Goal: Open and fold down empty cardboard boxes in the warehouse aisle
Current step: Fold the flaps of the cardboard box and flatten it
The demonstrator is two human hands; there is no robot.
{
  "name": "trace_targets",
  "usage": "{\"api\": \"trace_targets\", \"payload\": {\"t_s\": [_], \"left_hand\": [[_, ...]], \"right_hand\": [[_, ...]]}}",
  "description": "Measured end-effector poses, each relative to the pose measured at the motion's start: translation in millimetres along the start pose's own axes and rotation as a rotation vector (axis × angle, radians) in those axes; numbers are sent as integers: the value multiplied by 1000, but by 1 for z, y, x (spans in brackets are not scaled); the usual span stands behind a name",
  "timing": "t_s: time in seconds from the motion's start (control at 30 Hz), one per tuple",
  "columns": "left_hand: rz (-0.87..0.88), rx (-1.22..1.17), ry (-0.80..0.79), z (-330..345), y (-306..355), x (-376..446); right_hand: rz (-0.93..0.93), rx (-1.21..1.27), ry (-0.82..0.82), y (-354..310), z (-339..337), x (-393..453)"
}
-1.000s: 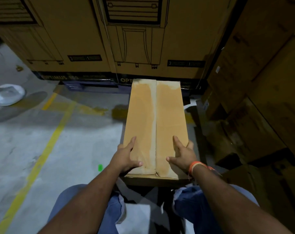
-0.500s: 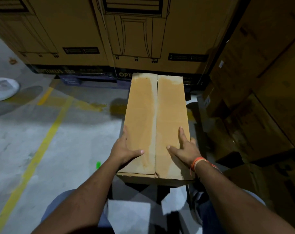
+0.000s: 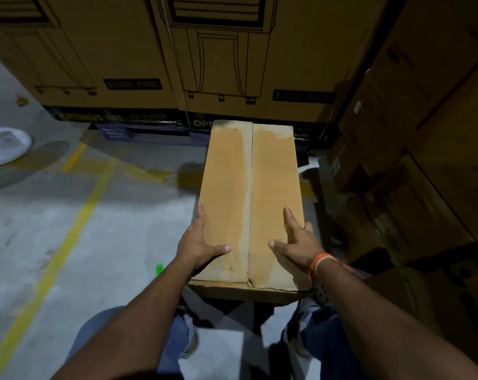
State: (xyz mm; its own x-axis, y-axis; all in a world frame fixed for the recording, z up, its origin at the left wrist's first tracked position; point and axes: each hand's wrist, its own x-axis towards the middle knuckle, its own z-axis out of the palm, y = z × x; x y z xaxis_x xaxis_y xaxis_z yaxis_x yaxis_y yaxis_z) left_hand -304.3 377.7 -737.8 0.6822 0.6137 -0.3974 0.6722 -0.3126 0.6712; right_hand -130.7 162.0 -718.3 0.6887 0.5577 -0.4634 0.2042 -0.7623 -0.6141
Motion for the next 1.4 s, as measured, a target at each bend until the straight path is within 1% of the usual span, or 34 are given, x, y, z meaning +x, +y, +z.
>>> {"api": "trace_targets", "payload": {"t_s": [0.23, 0.43, 0.47, 0.53, 0.57, 0.63, 0.67, 0.7, 0.77, 0.83, 0.87, 0.9, 0.97, 1.03, 1.07, 1.13, 1.3, 1.33, 1.4], "left_hand": [[47, 14, 20, -22, 3, 6], [161, 191, 92, -49, 15, -7], [178, 219, 102, -49, 17, -10], [206, 235, 113, -43, 20, -19], [215, 231, 117, -37, 21, -22], [220, 204, 129, -23, 23, -22], [217, 176, 135, -16, 26, -19], [220, 127, 137, -9, 31, -17], [236, -46, 98, 3, 46, -15], [214, -251, -19, 14, 59, -13], [188, -275, -89, 22, 59, -8], [166, -244, -154, 30, 57, -3], [87, -58, -254, 47, 45, 9], [13, 106, -312, 63, 33, 20], [-17, 149, -320, 71, 29, 23], [-74, 150, -292, 83, 25, 30], [-268, 16, -134, 104, 29, 42], [-303, 9, -119, 106, 28, 44], [-320, 19, -116, 111, 25, 51]], "right_hand": [[-55, 85, 3, -3, 3, 9], [-120, 164, -53, 1, 7, 17], [-117, 159, -76, 0, 7, 18], [-53, 103, -110, -4, 9, 17], [0, 57, -101, -6, 12, 16], [64, -64, -11, -15, 19, 14], [42, -126, 55, -21, 20, 12], [-19, -166, 104, -30, 20, 8], [-216, -105, 120, -49, 18, -1], [-340, -33, 106, -65, 16, -14], [-359, -74, 107, -65, 17, -17], [-343, -160, 111, -62, 16, -18], [-224, -362, 127, -45, 10, -10], [-112, -487, 167, -25, -1, 2], [-71, -512, 191, -16, -7, 7], [24, -532, 213, 1, -18, 15], [268, -470, 140, 39, -39, 31], [301, -443, 129, 48, -41, 34], [329, -385, 115, 61, -42, 37]]}}
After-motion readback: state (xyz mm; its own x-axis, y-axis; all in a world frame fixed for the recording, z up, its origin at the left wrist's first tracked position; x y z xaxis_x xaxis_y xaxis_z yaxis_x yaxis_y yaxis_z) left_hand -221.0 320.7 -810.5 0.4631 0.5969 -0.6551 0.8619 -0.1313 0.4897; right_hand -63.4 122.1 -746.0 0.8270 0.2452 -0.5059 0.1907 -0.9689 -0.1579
